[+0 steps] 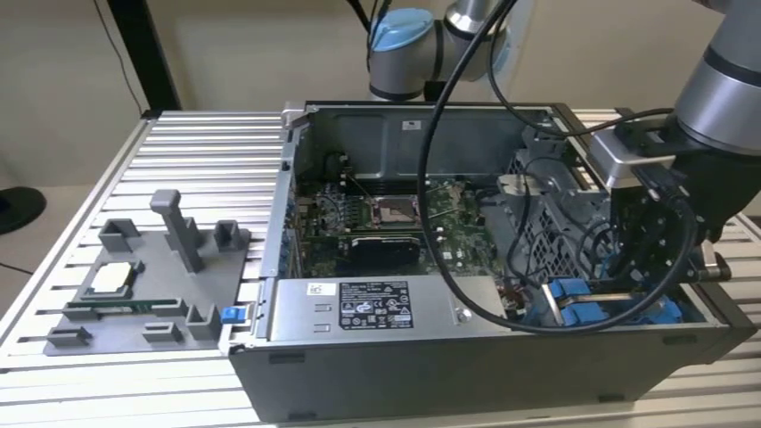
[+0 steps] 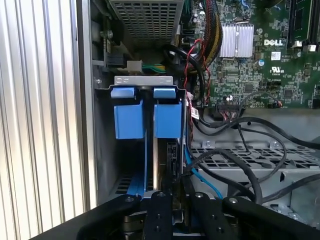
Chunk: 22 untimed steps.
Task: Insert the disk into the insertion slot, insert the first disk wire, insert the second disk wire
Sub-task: 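Insert the first disk wire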
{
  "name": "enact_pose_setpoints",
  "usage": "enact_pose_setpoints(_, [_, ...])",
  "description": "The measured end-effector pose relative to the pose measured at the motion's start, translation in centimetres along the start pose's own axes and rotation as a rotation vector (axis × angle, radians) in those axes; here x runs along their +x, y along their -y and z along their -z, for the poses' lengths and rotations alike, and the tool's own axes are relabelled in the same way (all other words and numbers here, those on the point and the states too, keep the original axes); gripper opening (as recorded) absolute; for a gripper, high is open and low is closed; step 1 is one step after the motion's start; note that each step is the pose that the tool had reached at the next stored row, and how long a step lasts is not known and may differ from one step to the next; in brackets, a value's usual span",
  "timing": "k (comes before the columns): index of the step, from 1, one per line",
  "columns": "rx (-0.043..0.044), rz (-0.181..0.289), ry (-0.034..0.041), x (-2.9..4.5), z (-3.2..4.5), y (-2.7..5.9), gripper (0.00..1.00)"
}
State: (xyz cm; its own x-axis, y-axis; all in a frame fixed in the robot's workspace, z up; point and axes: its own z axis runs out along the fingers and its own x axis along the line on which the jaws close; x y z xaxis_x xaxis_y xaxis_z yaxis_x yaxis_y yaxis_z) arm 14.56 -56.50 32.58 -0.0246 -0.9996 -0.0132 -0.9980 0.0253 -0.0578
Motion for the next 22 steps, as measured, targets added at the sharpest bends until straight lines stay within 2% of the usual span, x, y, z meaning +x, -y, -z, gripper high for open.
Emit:
enact_pose_setpoints(11, [-0.0026, 0.000, 0.0013, -0.01, -0.06, 0.00, 0.00])
enact_pose_setpoints(13, [-0.0027, 0.000, 0.0006, -0.01, 0.11, 0.01, 0.00])
enact_pose_setpoints(15, [-0.0027, 0.000, 0.0006, 0.00, 0.78, 0.05, 0.00])
enact_pose_setpoints(20, [-0.0027, 0.000, 0.0001, -0.04, 3.22, 0.19, 0.00])
enact_pose_setpoints(22, [-0.0027, 0.000, 0.0003, -0.06, 3.85, 0.23, 0.00])
